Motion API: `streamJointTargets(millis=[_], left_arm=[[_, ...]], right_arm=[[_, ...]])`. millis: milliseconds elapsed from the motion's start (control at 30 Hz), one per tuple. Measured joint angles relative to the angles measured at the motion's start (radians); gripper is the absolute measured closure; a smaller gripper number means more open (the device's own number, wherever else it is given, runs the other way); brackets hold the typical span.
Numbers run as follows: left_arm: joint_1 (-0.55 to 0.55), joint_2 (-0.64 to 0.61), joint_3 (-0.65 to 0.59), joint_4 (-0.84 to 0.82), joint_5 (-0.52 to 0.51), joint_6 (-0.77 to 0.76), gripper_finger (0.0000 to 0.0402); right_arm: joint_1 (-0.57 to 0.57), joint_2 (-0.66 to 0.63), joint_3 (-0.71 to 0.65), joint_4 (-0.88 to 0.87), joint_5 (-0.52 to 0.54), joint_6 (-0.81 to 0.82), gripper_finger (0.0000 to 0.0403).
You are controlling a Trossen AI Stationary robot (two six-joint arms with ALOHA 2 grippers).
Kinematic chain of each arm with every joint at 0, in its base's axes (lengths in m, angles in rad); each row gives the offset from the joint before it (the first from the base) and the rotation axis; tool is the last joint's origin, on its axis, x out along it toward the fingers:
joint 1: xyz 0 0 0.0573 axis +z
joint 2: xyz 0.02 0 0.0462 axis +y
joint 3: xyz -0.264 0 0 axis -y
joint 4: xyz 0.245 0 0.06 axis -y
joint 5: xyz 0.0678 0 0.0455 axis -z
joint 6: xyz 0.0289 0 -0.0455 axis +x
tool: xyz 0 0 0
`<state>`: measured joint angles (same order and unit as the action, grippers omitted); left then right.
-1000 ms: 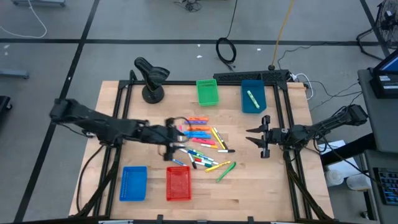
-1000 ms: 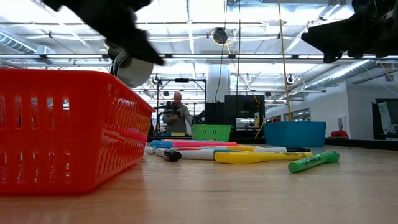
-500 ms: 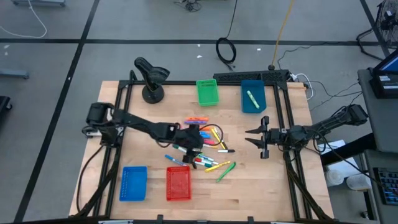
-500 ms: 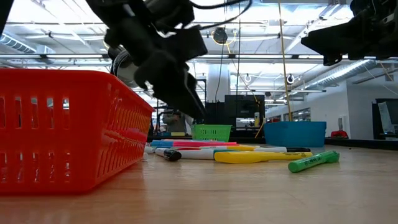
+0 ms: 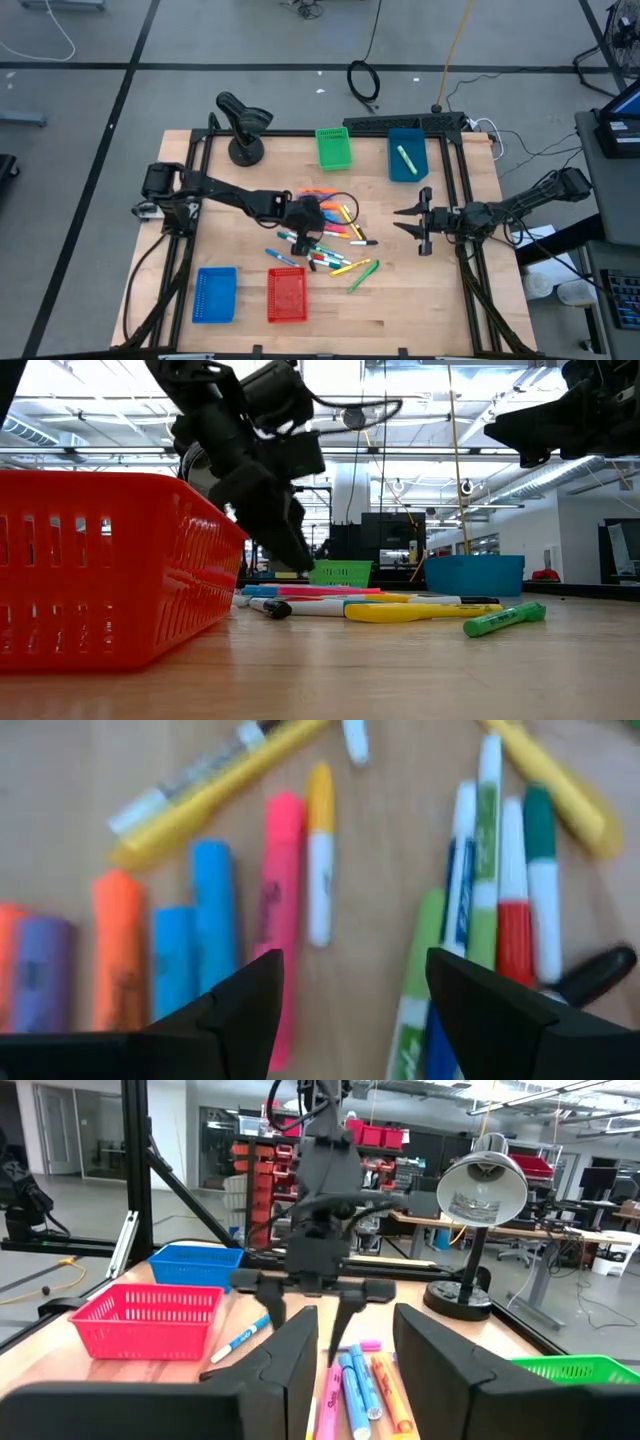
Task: Pick & Place Markers
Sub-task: Put the bottom blue highlighter into the dark blue bin
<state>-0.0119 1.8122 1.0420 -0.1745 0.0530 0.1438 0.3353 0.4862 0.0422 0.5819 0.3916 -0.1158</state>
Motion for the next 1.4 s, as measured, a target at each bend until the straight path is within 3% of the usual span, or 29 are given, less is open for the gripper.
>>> streamJointTargets(millis=[233,600,833,1000,1133,1400], left_arm=[[0.0,0.063,-0.001,0.026,-0.059,0.001,0.0151],[0.005,0.022,-0.002,0.049,-0.084,0.013,0.0151],[0.043,-0.053,-0.001,0.027,-0.234,0.005,0.0151],[0.111,-0.065,0.0,0.026,-0.232,-0.031,0.0151],[0.152,-0.033,-0.001,0.018,-0.144,-0.044,0.0151],[0.153,-0.001,-0.001,0.077,-0.196,-0.018,0.0151]], right_arm=[[0.0,0.0,0.0,0.004,0.0,0.01,0.0282],[0.0,0.002,0.0,0.004,0.0,0.009,0.0282],[0.001,0.009,0.0,0.004,0.0,0.015,0.0282],[0.001,0.014,0.0,0.012,0.0,0.014,0.0282],[0.001,0.018,0.0,0.017,0.0,0.014,0.0282],[0.001,0.021,0.0,0.011,0.0,0.018,0.0282]])
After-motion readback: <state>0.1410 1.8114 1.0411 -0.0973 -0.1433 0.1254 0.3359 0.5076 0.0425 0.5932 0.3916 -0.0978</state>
